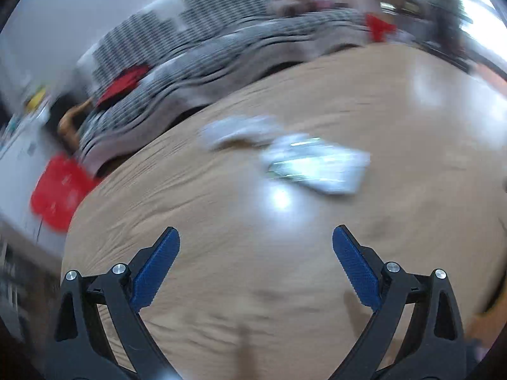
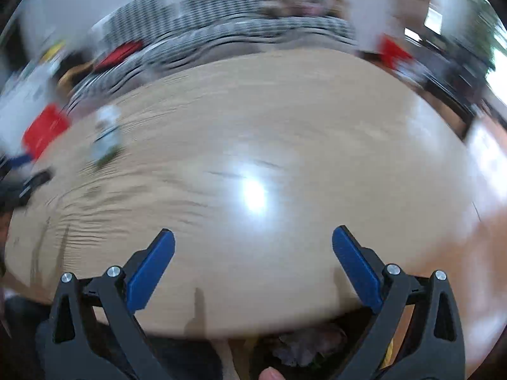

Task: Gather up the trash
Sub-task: 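Grasp the white tissue with the left tool while the right tool grasps the silver cigarette pack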

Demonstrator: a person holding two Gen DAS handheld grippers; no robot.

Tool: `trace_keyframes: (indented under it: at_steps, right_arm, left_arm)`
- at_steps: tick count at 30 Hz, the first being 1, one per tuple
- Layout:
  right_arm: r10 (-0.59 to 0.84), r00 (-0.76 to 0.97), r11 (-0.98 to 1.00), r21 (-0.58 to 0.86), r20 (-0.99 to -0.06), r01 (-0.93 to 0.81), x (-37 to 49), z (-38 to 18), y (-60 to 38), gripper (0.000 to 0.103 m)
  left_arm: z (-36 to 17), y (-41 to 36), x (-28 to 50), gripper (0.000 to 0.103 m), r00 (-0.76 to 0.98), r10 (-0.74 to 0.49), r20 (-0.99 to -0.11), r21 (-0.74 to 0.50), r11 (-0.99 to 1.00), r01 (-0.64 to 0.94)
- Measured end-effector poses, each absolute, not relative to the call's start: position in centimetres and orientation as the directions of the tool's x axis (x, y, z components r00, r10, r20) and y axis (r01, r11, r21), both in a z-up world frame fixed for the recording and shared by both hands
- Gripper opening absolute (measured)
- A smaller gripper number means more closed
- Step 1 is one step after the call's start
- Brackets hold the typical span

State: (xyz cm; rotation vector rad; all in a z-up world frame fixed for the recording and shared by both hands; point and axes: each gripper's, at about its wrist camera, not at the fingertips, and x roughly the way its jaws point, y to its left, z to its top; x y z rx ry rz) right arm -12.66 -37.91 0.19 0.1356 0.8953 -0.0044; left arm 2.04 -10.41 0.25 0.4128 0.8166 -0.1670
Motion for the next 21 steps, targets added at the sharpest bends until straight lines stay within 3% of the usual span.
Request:
trace_keyframes:
  at_steps: [2,5,10,14,21]
  right_arm:
    - [0.089,0.618,0.995,0.091,-0.781,-0.029,-9.6,0.7,-33.9,0.096]
    - [0.119,0.588,0.991,0.061,-0.8,-0.117,-3.8,0.3,-28.8,0.096]
    - [0.15,0.532,0.983,0.067,-0.833,-0.173,3.5,-1.3,-23.1,0.096]
    - [0.138,0.514,0.982,0.048,-0.846,-0.184,6.0,-2.3,-20.4,0.096]
    - [0.118,0.526,0.98,0.014,-0.843,-0.196,7.7,-2.6,-19.9,0.096]
  left_arm:
    - [-0.9,-6.3,3.8,0.094,0.605,0.009,-0.796,0.169,0.964,0.208]
    - [-1.0,-3.3,5.2,0.094,0.573,-0.155,-0.805,-0.027,0.974,0.225]
    - [-3.7,-1.4,6.8,0.094,0.484,-0.135,-0.865,-0.054,0.983,0.178]
    - [-3.1,-1.0,7.2,0.094,0.519,-0.1,-0.849,-0.005,0.983,0.181]
    - [-2.3,0.4,7.8,0.094,0.527,-0.101,-0.844,-0.039,0.991,0.128]
